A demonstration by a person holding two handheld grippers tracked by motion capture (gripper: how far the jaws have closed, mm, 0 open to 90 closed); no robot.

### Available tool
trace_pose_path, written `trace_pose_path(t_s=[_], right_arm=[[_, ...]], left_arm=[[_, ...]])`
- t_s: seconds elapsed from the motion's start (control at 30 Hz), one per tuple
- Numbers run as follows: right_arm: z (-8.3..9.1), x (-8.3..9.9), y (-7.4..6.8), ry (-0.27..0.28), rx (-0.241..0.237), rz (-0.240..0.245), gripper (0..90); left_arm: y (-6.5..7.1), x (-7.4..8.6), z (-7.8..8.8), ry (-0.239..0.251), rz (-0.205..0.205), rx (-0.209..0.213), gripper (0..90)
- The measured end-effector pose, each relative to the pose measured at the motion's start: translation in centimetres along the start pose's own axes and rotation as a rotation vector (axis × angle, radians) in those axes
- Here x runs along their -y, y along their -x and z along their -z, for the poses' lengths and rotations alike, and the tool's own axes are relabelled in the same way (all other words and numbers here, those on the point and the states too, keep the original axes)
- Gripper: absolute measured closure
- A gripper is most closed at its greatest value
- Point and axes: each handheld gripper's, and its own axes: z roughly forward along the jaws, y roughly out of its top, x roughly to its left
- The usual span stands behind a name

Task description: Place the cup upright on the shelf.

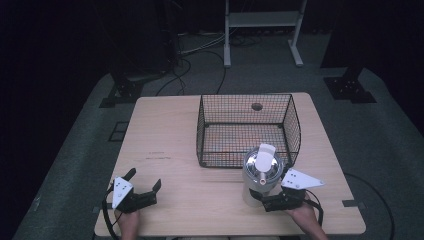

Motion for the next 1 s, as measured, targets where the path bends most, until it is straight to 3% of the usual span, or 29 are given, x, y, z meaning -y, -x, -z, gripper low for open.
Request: trace_pose_path(t_s=[0.7,1.0], right_arm=[[0.3,-0.5,0.0,0.005,-0.03,0.018,9.2],[1.1,-2.4,0.3,0.035,-0.059,0.014,9.2]], left_arm=[[-0.1,0.0,0.0,0.003,0.007,0.004,0.0],[-0.1,0.0,0.0,0.003,0.007,0.004,0.0]])
